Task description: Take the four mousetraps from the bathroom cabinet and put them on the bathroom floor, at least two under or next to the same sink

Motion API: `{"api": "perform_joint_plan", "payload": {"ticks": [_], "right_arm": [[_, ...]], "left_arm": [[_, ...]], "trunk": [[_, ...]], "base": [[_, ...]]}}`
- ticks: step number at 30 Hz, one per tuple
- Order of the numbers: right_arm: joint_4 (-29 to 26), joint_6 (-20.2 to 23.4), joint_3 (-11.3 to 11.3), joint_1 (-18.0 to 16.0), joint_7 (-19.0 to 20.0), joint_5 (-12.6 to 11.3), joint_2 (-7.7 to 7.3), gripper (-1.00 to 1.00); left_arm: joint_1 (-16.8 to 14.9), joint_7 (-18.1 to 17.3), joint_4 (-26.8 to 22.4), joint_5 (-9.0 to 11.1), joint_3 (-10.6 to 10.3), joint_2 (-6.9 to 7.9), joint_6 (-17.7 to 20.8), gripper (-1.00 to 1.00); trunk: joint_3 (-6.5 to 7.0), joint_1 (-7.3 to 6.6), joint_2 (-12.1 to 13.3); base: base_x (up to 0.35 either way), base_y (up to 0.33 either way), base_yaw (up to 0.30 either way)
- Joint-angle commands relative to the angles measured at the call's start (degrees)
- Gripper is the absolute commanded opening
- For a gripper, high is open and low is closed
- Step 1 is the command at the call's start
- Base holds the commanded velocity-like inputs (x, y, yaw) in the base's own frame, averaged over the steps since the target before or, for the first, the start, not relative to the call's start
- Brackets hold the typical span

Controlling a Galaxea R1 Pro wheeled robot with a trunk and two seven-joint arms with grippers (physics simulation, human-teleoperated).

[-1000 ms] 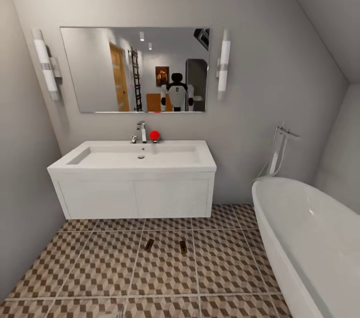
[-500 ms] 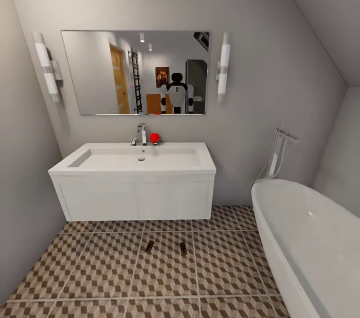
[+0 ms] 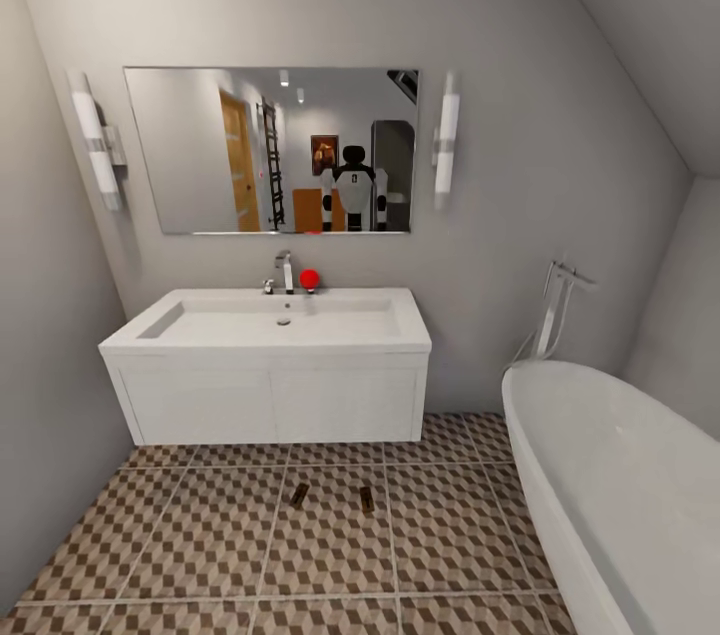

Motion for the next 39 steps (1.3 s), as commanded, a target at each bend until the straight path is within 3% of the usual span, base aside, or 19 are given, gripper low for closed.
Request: {"api": "perform_joint_plan", "payload": {"ticks": [1, 22, 31, 39], "right_arm": [[0.18, -0.28, 0.31, 0.03, -0.19, 0.11, -0.02, 1.0], [0.18, 0.42, 0.35, 0.64, 0.24, 0.19, -0.33, 1.0], [0.18, 0.41, 0.42, 2.37, 0.41, 0.25, -0.35, 1.0], [0.18, 0.35, 0.5, 4.27, 0.5, 0.28, -0.33, 1.0]], "left_arm": [[0.1, 0.2, 0.02, 0.54, -0.49, -0.02, -0.15, 1.0], [1.4, 0.26, 0.02, 1.3, -0.49, -0.11, -0.17, 1.0], [4.3, 0.21, 0.02, 1.3, -0.49, -1.84, -0.46, 1.0], [6.22, 0.27, 0.02, 1.28, -0.49, -3.33, -0.44, 1.0]], "trunk": [[0.12, -0.22, 0.37], [3.89, -4.84, 8.79], [5.5, -6.81, 12.4], [5.5, -6.81, 12.4]], "base": [[0.0, 0.0, 0.0], [0.0, 0.0, 0.0], [0.0, 0.0, 0.0], [0.0, 0.0, 0.0]]}}
